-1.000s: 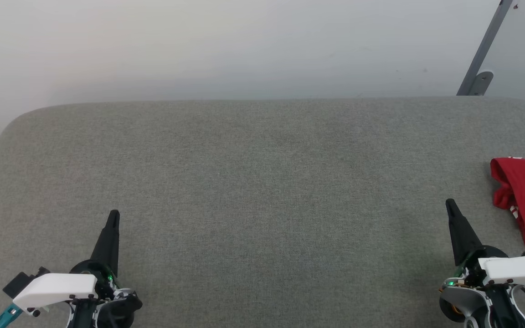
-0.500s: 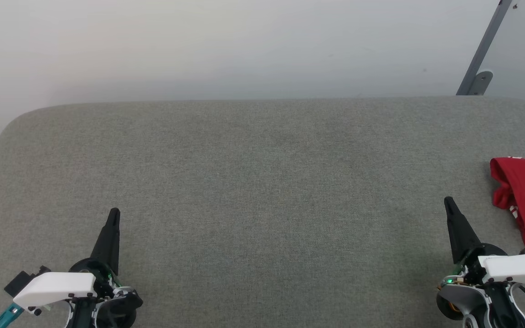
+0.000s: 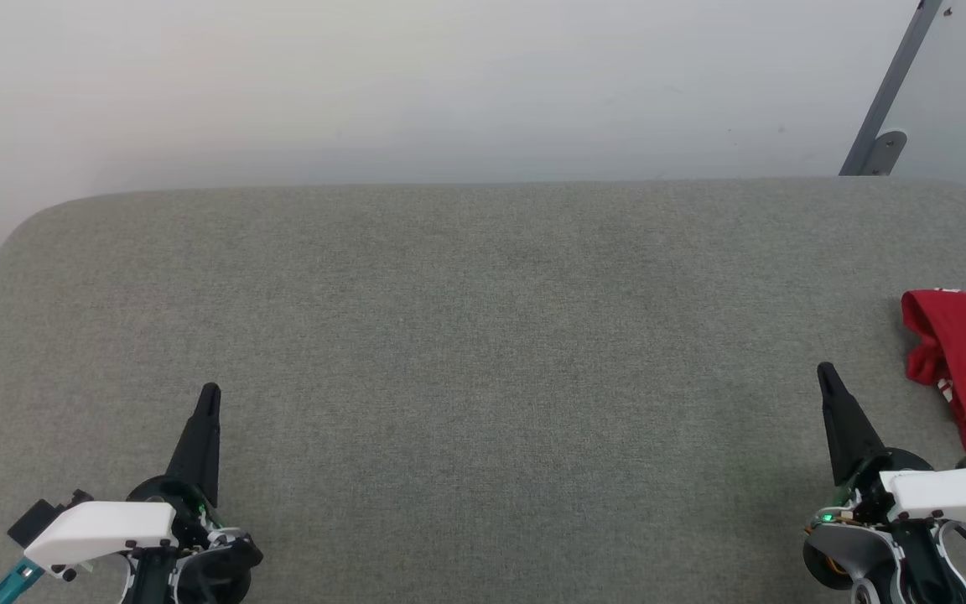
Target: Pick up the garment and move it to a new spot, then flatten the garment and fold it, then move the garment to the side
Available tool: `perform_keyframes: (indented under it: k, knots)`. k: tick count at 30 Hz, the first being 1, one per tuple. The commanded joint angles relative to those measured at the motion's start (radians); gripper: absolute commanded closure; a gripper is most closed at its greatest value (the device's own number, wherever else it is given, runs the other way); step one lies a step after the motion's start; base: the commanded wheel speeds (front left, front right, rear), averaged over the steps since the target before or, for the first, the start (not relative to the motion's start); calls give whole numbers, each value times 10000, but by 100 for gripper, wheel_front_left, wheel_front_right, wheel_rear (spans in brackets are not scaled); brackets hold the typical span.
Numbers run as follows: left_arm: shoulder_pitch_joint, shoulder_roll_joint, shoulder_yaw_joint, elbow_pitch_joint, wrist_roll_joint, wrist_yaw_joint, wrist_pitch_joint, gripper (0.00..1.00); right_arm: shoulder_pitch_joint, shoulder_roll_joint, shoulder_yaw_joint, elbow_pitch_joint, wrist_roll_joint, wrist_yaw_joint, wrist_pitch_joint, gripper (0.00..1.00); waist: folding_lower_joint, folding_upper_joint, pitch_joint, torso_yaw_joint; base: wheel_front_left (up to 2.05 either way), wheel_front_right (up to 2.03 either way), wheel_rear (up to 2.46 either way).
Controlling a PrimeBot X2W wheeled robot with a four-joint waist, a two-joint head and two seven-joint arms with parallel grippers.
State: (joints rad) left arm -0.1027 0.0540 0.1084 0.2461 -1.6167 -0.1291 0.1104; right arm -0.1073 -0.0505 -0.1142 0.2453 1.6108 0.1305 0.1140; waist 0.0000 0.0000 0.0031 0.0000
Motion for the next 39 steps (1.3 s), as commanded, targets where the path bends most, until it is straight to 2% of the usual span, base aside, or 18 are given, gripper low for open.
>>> perform_keyframes:
  k: [1,39]
  knots:
    - [-129,-17,34,-3,13,-28,45,100,-42,18,8,24,38,4,10,100,0,0,0,0,0,0,0]
    - [-131,-30,53,-3,38,-28,46,100,-42,19,6,23,40,4,7,100,0,0,0,0,0,0,0]
